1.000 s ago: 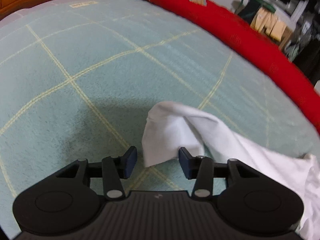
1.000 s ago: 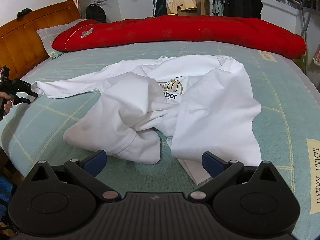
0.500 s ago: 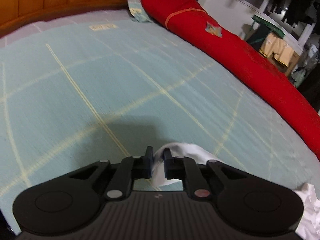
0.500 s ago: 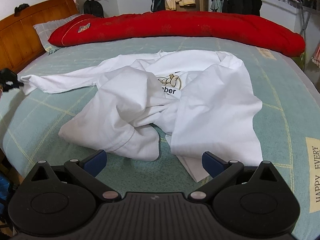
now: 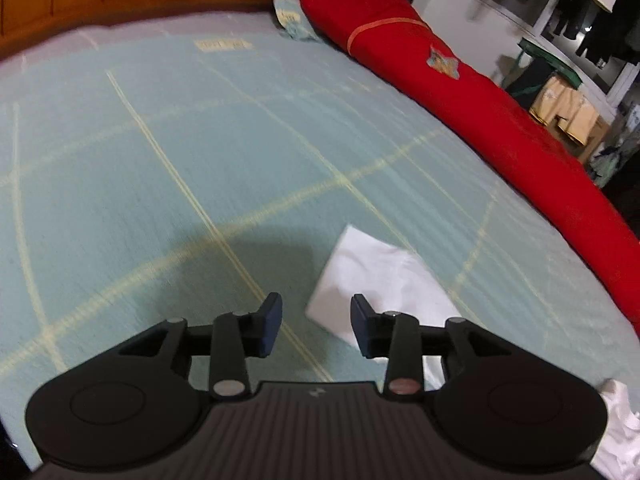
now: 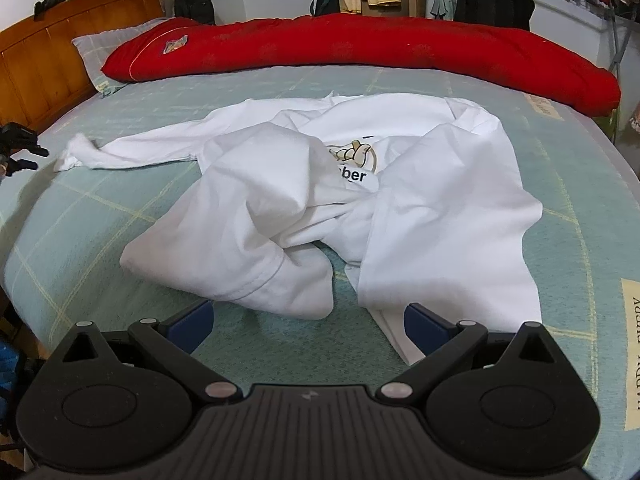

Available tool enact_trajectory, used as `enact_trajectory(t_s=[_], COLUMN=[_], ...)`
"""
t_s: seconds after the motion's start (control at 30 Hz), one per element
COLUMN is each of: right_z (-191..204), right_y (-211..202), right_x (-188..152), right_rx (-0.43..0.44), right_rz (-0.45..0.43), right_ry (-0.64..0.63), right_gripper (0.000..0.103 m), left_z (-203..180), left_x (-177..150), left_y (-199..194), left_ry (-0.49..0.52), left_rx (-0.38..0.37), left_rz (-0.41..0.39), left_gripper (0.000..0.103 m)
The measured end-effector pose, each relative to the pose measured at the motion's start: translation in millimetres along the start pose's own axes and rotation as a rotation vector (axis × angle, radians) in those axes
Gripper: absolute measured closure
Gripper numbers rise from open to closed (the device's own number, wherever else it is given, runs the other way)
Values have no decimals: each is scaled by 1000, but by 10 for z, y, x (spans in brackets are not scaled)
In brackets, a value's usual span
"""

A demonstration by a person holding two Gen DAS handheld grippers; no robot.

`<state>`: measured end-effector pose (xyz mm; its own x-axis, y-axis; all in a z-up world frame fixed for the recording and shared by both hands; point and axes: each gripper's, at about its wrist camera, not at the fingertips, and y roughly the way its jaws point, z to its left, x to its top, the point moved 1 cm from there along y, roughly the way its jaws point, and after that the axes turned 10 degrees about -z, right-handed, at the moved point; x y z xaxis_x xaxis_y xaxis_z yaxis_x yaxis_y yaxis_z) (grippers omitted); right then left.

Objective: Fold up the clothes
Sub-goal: 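Lay the sleeve flat on the sheet and open the left tool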

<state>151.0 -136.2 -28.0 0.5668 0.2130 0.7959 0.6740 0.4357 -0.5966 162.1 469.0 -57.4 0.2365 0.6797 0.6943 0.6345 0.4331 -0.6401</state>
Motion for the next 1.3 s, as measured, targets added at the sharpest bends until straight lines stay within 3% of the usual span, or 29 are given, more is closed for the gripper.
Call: enact_trajectory(t_s=[0.23, 0.33, 0.43, 0.57, 0.7, 0.93, 1.03, 1.13, 1.3], right_z=[12, 17, 10, 18, 32, 20, 11, 2, -6], right_y=[26, 37, 50, 58, 48, -17, -50, -83, -102], right_x=[-1, 0, 9, 17, 11, -9, -19, -29, -58], right_rx=[-10, -20, -25, -18, -1, 4, 4, 4, -3], right_rz=[10, 16, 19, 15, 9, -3, -8, -13, -8], right_ry=[-4, -10, -7, -5, -5, 0, 3, 6, 8], right_gripper=[0, 0, 0, 0, 0, 0, 0, 0, 0], left_z=[-6, -72, -145, -148, -87, -178, -344, -571, -943], left_x=[-160, -198, -205, -156, -56, -16, -88, -173, -377], left_y=[313, 382, 357, 158, -76, -277, -333, -371, -300], left_ry=[-120, -109, -61, -19, 8, 140, 230, 306, 355], left_rx=[-47, -38, -6, 9, 27, 136, 188, 136, -32], left_rz=[36, -4, -46, -112, -105, -47, -67, -77, -47], left_gripper=[66, 70, 94, 96, 96, 81, 80, 71, 60])
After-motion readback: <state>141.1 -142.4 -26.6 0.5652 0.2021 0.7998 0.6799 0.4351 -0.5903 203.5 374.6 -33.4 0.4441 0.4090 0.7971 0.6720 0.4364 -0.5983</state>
